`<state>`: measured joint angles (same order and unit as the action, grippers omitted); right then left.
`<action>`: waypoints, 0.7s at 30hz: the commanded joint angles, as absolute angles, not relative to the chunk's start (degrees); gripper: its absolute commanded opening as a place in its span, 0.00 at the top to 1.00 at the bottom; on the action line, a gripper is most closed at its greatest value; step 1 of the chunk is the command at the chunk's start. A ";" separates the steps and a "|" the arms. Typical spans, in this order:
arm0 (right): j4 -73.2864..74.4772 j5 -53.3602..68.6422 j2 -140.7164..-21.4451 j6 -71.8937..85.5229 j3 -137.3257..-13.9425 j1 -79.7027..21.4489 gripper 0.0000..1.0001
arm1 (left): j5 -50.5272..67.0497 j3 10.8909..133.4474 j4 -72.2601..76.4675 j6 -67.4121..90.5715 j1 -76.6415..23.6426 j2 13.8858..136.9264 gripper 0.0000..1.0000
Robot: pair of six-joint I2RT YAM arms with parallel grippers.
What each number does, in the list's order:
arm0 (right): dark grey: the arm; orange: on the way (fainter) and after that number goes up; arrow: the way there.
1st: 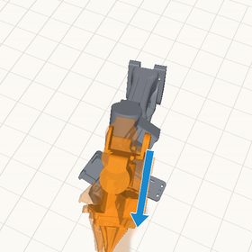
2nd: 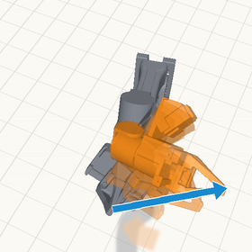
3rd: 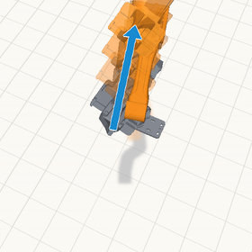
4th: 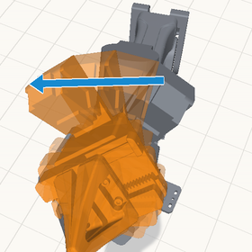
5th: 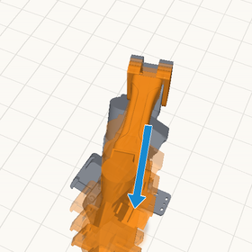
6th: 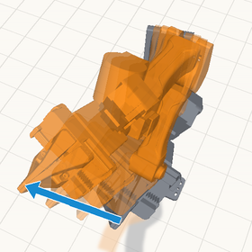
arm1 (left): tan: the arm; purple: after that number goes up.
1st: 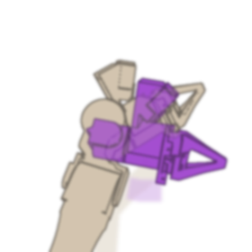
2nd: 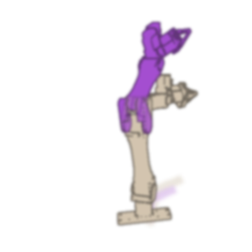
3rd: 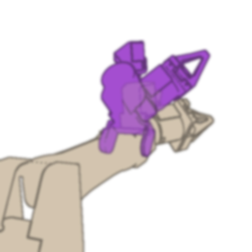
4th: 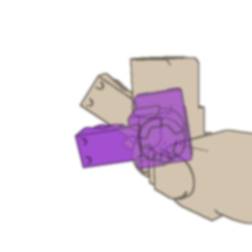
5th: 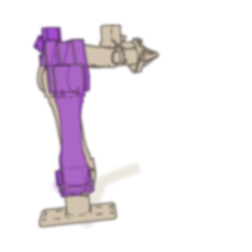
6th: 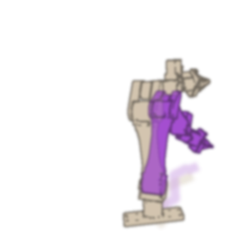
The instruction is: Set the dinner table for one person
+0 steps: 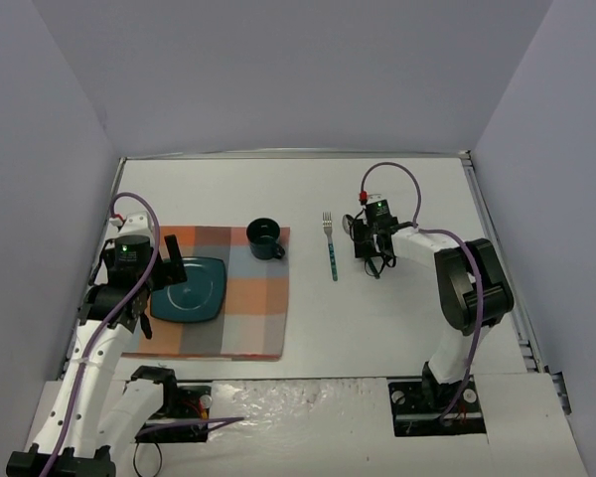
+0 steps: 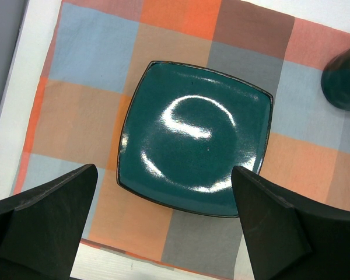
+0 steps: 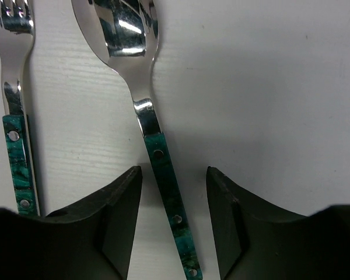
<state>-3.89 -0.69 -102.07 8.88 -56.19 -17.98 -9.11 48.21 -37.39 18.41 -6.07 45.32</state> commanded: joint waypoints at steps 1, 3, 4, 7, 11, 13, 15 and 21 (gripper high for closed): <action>-5.18 -0.62 -103.24 7.92 -58.44 -18.11 0.64 | -9.59 49.31 -34.81 17.49 -6.24 45.36 0.03; -5.21 1.18 -103.61 7.96 -58.45 -18.11 0.77 | -9.42 49.28 -34.78 17.44 -6.33 45.38 0.03; -5.27 1.31 -103.78 8.07 -58.45 -18.11 0.84 | -9.25 49.22 -34.72 17.33 -6.33 45.43 0.03; -5.19 0.98 -102.96 8.59 -57.77 -18.19 1.00 | -8.88 49.22 -34.63 17.31 -6.33 45.34 0.03; -3.87 0.51 -96.46 11.25 -56.49 -19.27 1.00 | -7.01 49.11 -33.99 16.98 -6.33 44.87 0.03; -2.72 0.18 -93.18 13.10 -56.16 -20.72 1.00 | -6.36 49.04 -33.60 16.73 -6.33 44.62 0.03; -0.78 -5.12 -88.31 16.08 -56.16 -24.39 1.00 | -6.11 49.04 -33.35 16.63 -6.33 44.27 0.03; 3.55 -14.35 -81.62 30.17 -56.02 -39.57 1.00 | -5.61 49.18 -33.08 16.76 -6.38 43.43 0.03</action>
